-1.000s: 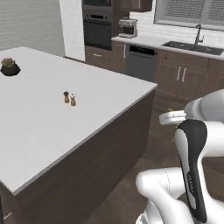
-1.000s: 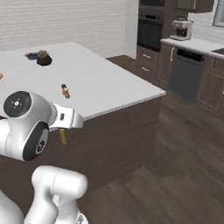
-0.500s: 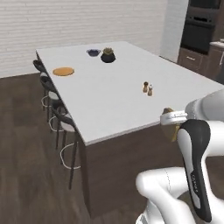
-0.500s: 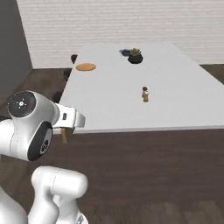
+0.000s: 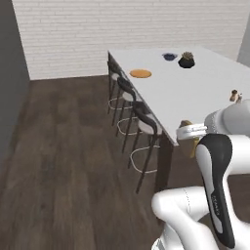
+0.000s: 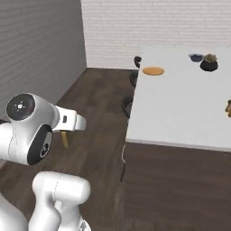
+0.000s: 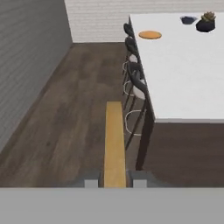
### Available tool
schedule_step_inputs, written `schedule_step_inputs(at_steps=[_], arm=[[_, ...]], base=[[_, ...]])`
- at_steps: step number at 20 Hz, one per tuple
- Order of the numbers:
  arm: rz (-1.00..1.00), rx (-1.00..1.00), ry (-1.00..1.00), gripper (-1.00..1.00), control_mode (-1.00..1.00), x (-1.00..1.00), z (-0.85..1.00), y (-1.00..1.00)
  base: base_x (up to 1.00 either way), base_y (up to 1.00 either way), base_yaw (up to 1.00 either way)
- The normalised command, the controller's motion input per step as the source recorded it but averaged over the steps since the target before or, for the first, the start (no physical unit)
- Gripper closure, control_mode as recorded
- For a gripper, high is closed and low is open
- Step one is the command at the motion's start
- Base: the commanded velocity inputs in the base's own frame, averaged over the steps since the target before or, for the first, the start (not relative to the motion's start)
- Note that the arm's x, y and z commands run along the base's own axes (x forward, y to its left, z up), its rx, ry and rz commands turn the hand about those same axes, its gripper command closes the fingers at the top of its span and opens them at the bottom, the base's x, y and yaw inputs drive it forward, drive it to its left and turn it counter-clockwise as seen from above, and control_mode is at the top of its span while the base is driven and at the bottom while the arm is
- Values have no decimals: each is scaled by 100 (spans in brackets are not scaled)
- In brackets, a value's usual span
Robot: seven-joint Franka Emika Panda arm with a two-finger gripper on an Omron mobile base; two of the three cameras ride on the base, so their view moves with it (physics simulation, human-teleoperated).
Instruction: Start the toaster. Once the lever pops up, take the bread to the plate on the dining counter.
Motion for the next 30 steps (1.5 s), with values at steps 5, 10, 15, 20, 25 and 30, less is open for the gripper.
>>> schedule_step_inputs(at_steps=[5, 10, 15, 20, 25, 30], arm=[[0, 0, 0, 100, 100, 0, 0, 0], [0, 0, 0, 100, 100, 0, 0, 0], [0, 0, 0, 100, 100, 0, 0, 0], [0, 0, 0, 100, 100, 0, 0, 0], [0, 0, 0, 100, 100, 0, 0, 0], [0, 0, 0, 100, 100, 0, 0, 0]], base=[[84, 100, 10], [100, 92, -9], [100, 80, -17], [100, 40, -8], [100, 1, -17], [100, 36, -49]])
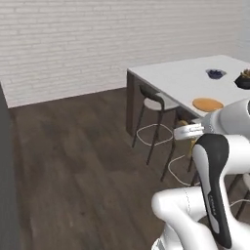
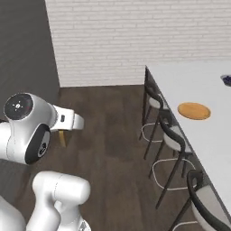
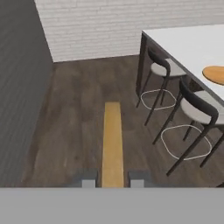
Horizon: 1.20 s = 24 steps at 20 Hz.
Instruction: Start the toaster. Once the lever pops up, take the bread to the plate on the dining counter.
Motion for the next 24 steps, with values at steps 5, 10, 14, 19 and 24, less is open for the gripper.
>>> schedule_step_inputs(at_steps=[5, 10, 14, 19, 24], arm=[[0, 0, 0, 100, 100, 0, 0, 0], [0, 0, 0, 100, 100, 0, 0, 0], [0, 0, 0, 100, 100, 0, 0, 0], [0, 0, 0, 100, 100, 0, 0, 0], [0, 0, 0, 100, 100, 0, 0, 0]], base=[[100, 69, -69], [84, 70, -82], [69, 65, -85], [50, 65, -85], [34, 58, -88]])
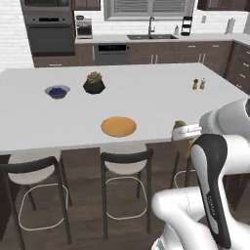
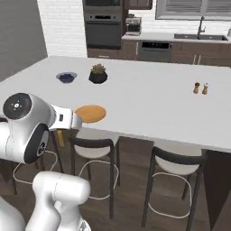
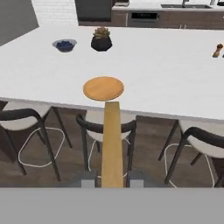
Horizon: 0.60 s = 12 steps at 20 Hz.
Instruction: Start the toaster. Once the lever pops up, take the bread to the plate on the dining counter.
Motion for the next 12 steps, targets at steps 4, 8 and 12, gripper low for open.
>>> schedule_step_inputs(at_steps=[4, 8, 12], arm=[[0, 0, 0, 100, 100, 0, 0, 0], [0, 0, 0, 100, 100, 0, 0, 0], [0, 0, 0, 100, 100, 0, 0, 0]], base=[[48, 78, -74], [38, 79, -24], [18, 65, 0]])
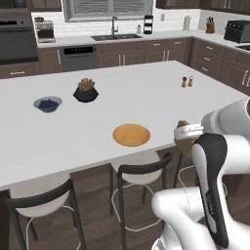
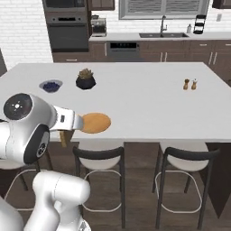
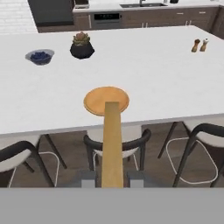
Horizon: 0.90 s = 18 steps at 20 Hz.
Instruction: Start the toaster. Once the lever pops up, take the bread to the plate on the dining counter.
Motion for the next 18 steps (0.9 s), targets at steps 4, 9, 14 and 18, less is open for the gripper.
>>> schedule_step_inputs(at_steps=[4, 9, 14, 18], arm=[[0, 0, 1, 100, -100, 19, 0, 4], [0, 3, 9, 100, -100, 100, 0, 2], [6, 10, 28, 100, -100, 100, -2, 2], [22, 26, 23, 100, -100, 82, -49, -37]], base=[[31, 9, 0], [0, 0, 0], [0, 0, 0], [0, 0, 0]])
